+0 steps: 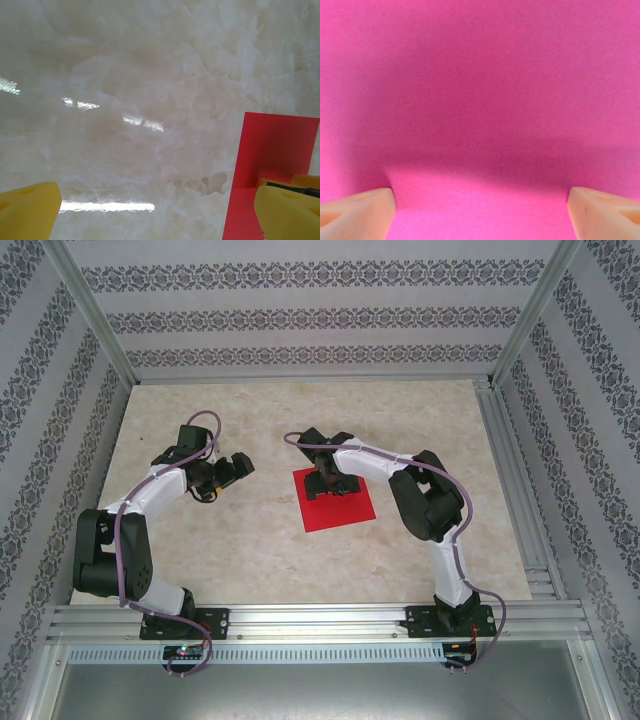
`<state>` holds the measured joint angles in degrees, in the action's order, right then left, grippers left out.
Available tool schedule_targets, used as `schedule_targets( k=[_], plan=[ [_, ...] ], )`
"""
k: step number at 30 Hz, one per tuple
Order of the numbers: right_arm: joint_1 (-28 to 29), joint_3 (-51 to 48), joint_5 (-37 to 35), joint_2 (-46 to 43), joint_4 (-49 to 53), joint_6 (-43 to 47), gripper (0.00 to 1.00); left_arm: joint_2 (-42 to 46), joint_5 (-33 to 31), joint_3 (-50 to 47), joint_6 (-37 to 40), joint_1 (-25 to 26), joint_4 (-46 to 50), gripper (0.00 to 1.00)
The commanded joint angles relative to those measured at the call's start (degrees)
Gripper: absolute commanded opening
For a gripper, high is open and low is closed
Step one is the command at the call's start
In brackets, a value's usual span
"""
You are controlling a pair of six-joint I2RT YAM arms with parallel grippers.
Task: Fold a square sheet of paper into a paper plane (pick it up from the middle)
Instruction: Fold the square sheet of paper in half at the center of the table.
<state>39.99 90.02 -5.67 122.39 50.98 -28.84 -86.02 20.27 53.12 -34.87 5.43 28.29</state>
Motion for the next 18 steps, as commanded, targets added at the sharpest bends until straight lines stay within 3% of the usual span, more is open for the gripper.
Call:
schedule_targets(
  k=[1,18],
  plan=[
    [-0.4,-1.9,-0.5,3.1,-0.2,-0.1,0.87,-0.6,-0.1,0.4,-0.5,0.9,-1.9,1.0],
    [-0.9,-3.0,2.2,-1.0,-3.4,-0.1,0.68,-0.1,-0.1,-0.2,-0.9,1.2,-2.2,1.0]
  ],
)
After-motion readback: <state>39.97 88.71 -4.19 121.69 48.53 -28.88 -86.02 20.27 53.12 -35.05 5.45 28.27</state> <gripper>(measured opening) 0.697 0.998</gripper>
